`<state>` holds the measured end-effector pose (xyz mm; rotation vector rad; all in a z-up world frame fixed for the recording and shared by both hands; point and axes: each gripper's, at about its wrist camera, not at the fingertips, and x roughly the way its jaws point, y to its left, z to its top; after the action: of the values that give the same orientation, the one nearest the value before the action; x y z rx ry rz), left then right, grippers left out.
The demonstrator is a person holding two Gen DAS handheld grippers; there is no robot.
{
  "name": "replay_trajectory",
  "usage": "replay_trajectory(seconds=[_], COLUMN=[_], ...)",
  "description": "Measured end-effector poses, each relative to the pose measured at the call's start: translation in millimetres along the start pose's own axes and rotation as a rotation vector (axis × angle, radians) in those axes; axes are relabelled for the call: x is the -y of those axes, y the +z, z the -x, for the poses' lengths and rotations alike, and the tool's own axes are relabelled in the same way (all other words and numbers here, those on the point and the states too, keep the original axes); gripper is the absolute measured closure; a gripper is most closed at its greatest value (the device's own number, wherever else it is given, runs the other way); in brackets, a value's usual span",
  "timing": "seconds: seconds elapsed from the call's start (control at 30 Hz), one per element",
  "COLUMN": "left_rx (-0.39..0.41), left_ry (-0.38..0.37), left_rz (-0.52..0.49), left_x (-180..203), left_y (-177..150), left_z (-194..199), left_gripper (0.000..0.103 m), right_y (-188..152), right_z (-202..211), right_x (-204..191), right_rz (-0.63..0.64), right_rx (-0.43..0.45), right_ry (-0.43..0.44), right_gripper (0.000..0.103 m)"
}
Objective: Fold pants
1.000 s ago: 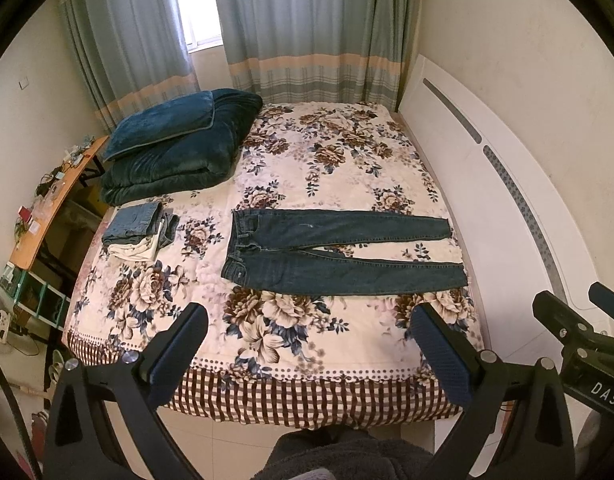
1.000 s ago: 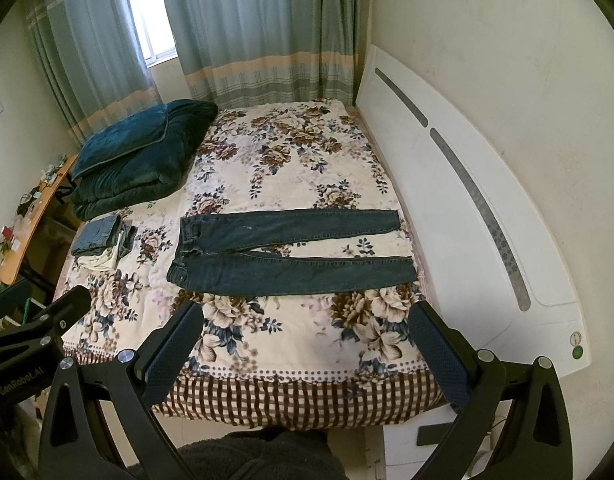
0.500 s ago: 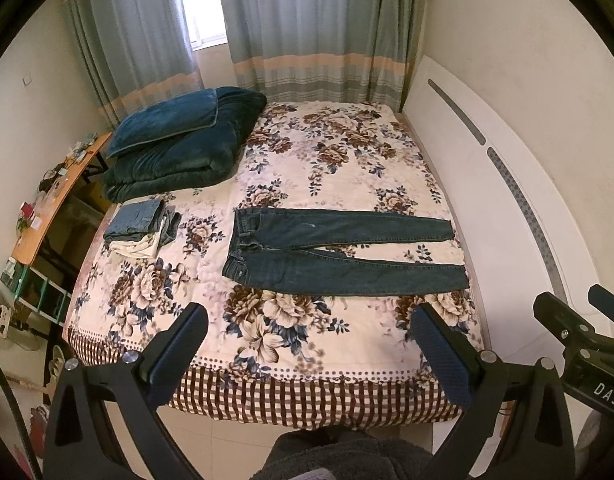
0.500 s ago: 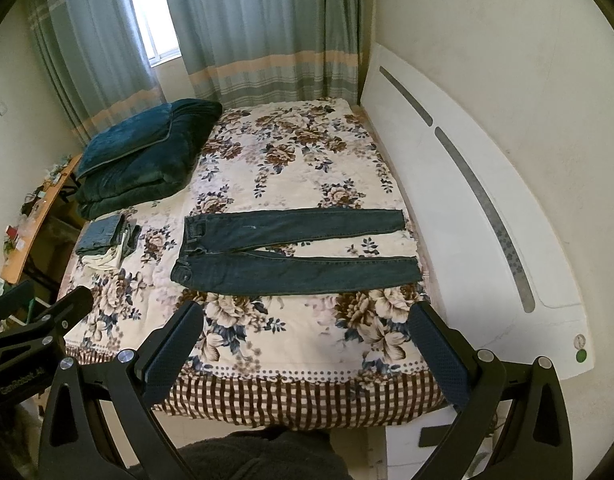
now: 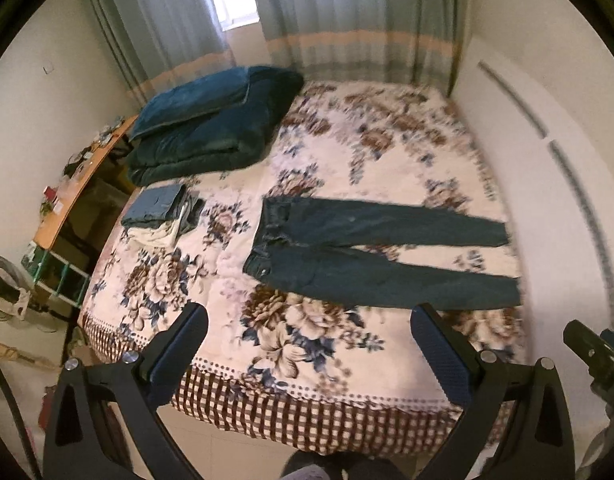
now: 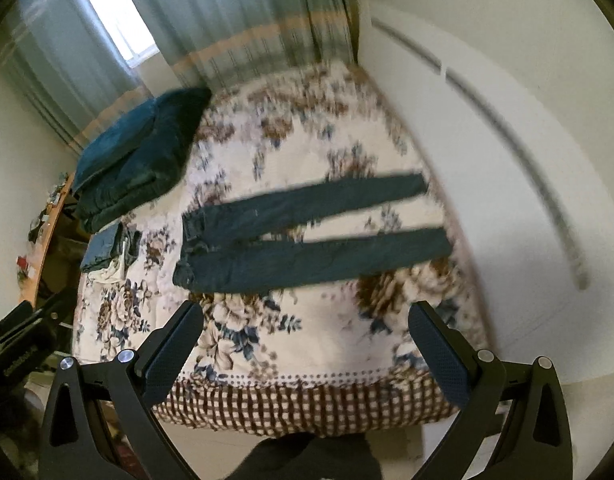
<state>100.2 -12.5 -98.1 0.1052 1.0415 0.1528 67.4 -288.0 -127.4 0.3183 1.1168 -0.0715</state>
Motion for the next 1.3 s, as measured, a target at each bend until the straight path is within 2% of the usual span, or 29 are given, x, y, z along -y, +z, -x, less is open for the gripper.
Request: replay_trajectory(seconds=[0.1,0.33,0.57,0.7,0.8,0.87,1.0,1.1,1.23,1.27,1.3], left_rx=[-0.070,-0.170,-0.267,-0.303,-0.335,-0.379,-0.483,-0.525,-0.486,-0.476,-0.454], left_ry=[0.039,0.094,0.069,0.038,-0.006,-0.051,-0.152,-0.236,-0.331,-0.351,-0.365], left_rz=[-0.003,-0.048,-0.068,-0.031,0.053,0.139,0.415,0.634,0.870,0.902,0.938], left_x=[7.8,17.3,14.5,11.1,1.5,-11.0,-55.2,-90.0,-121.7,-125.2,-130.0], left_y=[3.4,4.7,11.2,10.7,5.1,-3.5,-38.3,-71.2,-98.4,-100.1,-100.2], left_z=[-65.0,-201.7,-346.3,-416.8,-467.3,-498.1,-546.1,-560.1,-575.7,-579.2,-584.0], left_gripper=[0.000,0.000,0.000,0.000,0.000,0.003,0.013,0.017,0.017,0.018,0.018], right_y=[12.6,14.3,10.8,6.1,2.1,-4.7,-27.4,-47.8,-69.5,-71.7,-71.5], right_z=[-78.5,-252.9,-393.6,-460.8,-505.7,-535.1,-584.8,-610.7,-617.9,-618.4,-619.0], right_x=[19.2,51.5,69.9,80.3,92.5,106.6,140.9,167.4,185.3,186.7,187.0], right_rz=[-0.060,-0.113,-0.131,-0.171,-0.248,-0.344,-0.611,-0.811,-0.977,-1.000,-1.016], right_rx=[-0.089,-0.238,-0.311,-0.346,-0.370,-0.389,-0.398,-0.348,-0.228,-0.196,-0.174], right_ry=[-0.015,-0.140,-0.280,-0.316,-0.296,-0.259,-0.134,-0.025,0.077,0.105,0.128], right_gripper=[0.000,0.000,0.000,0.000,0.000,0.000,0.000,0.000,0.005,0.007,0.016])
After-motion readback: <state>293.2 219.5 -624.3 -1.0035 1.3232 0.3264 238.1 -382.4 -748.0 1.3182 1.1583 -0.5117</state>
